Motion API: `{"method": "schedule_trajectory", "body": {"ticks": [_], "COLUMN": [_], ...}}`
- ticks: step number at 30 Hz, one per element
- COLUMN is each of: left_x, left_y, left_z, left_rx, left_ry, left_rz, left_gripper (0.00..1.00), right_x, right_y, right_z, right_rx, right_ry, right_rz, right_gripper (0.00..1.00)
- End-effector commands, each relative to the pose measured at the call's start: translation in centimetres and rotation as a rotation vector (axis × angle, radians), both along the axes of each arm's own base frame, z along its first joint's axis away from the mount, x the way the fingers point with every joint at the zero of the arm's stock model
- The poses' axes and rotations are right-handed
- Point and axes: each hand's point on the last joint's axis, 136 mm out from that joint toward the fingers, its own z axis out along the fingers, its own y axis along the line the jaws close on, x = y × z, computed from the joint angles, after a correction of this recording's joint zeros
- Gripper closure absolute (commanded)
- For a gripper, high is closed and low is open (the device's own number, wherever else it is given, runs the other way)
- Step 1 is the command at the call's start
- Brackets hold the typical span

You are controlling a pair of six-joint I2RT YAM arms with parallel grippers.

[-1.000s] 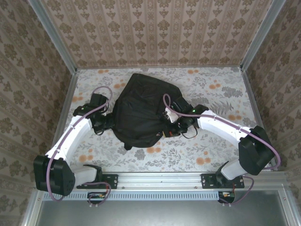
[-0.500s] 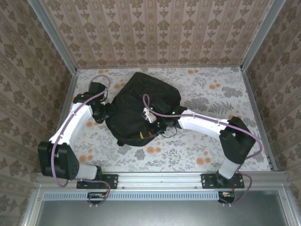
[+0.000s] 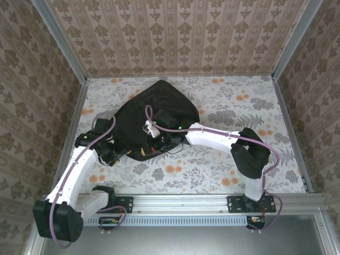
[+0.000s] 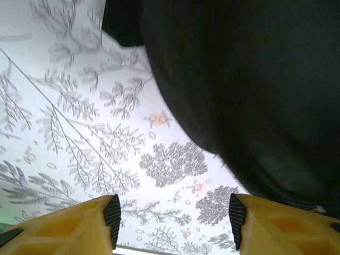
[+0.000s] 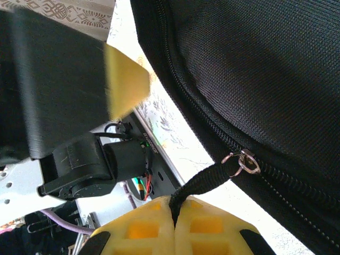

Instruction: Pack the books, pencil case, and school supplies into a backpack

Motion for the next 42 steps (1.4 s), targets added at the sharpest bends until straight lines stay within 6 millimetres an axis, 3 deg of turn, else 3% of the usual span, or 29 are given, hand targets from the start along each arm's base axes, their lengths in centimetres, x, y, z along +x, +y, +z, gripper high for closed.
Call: {"method": "schedule_trajectory", "body": {"ticks": [1, 7, 12, 19, 23, 29, 35, 42], "left_x": [1.4, 3.2, 3.4, 3.3, 3.6, 4.3, 4.0, 3.5], "left_y": [-1.2, -2.3, -1.5, -1.3, -0.8, -1.1, -0.4, 0.0], "left_z": [0.2, 1.4, 2.8, 2.0, 0.3, -0.5, 0.0, -0.3], "left_rx": [-0.08, -0.127, -0.093, -0.093, -0.065, -0.088, -0.062, -0.047], "left_ry": [-0.02, -0.069, -0.12, -0.107, -0.075, -0.074, -0.106, -0.096], "left_rz": [0.05, 0.023, 0.037, 0.054, 0.069, 0.082, 0.084, 0.083], "left_gripper": [0.41, 0.46, 0.47, 0.46, 0.48, 0.63, 0.99, 1.0], "right_x": [-0.4, -1.1, -1.3, -1.1, -1.1, -1.0, -0.4, 0.2], "right_y": [0.8, -0.1, -0.3, 0.0, 0.0, -0.8, -2.7, -5.2], "right_z": [1.9, 1.6, 1.5, 1.5, 1.5, 0.8, 0.1, -0.4], "right_rx": [0.059, 0.043, 0.04, 0.045, 0.045, 0.009, -0.025, -0.068], "right_ry": [-0.003, -0.004, -0.006, -0.001, -0.002, -0.009, -0.017, -0.041], "right_rz": [0.029, 0.039, 0.038, 0.041, 0.044, 0.03, -0.024, -0.07], "right_gripper": [1.0, 1.0, 1.0, 1.0, 1.0, 1.0, 1.0, 1.0]}}
